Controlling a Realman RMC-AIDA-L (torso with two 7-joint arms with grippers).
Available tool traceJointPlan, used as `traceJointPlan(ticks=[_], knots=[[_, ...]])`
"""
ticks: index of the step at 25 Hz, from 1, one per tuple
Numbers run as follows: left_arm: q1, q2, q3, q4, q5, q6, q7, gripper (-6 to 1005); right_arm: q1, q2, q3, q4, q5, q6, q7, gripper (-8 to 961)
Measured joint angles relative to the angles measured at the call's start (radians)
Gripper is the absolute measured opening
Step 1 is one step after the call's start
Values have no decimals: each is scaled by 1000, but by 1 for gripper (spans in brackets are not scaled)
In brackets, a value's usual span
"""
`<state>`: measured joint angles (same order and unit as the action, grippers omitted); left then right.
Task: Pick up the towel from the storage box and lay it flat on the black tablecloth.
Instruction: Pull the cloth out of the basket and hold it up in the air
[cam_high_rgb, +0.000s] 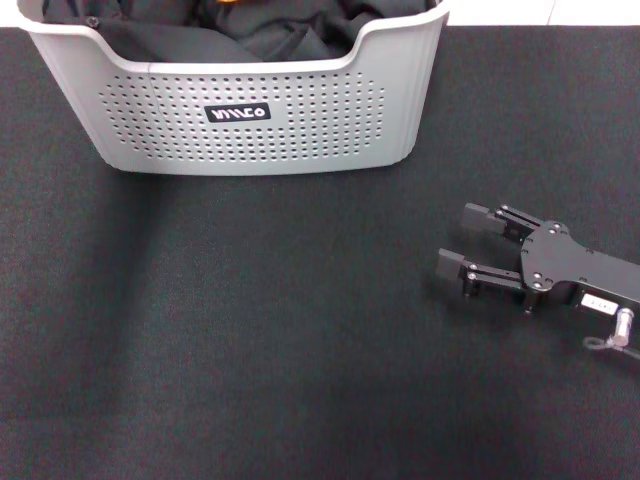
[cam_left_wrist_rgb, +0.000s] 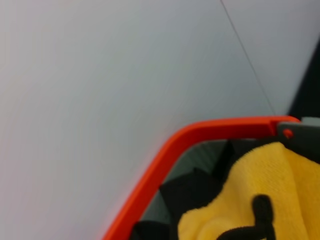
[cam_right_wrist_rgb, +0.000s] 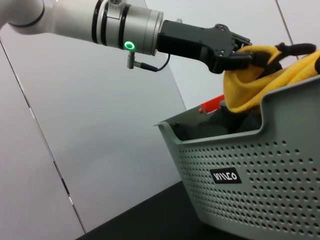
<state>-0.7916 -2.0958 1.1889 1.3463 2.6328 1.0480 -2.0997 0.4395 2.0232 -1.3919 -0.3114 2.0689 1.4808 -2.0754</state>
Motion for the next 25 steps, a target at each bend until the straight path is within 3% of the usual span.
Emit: traceJointPlan(ticks=[3, 8, 13, 17, 20, 25], knots=[[32, 0, -2, 35, -51, -24, 0, 67, -1, 0, 0, 0, 5, 0, 0, 873], [130, 4, -42, 114, -295, -27, 15, 47, -6, 0, 1, 0, 18, 0, 0, 873], [299, 5, -116, 214, -767, 8, 159, 28, -8, -4, 13, -2, 25, 12, 0, 873], [396, 6, -214, 236, -1216, 170, 303, 24, -7, -7, 20, -9, 25, 42, -22, 872], [416, 8, -311, 218, -1444, 343, 319, 24, 4, -10, 23, -19, 24, 95, -41, 872], [411, 32, -413, 148, -1649, 563, 245, 25, 0, -14, 34, -110, 24, 214, -50, 872]])
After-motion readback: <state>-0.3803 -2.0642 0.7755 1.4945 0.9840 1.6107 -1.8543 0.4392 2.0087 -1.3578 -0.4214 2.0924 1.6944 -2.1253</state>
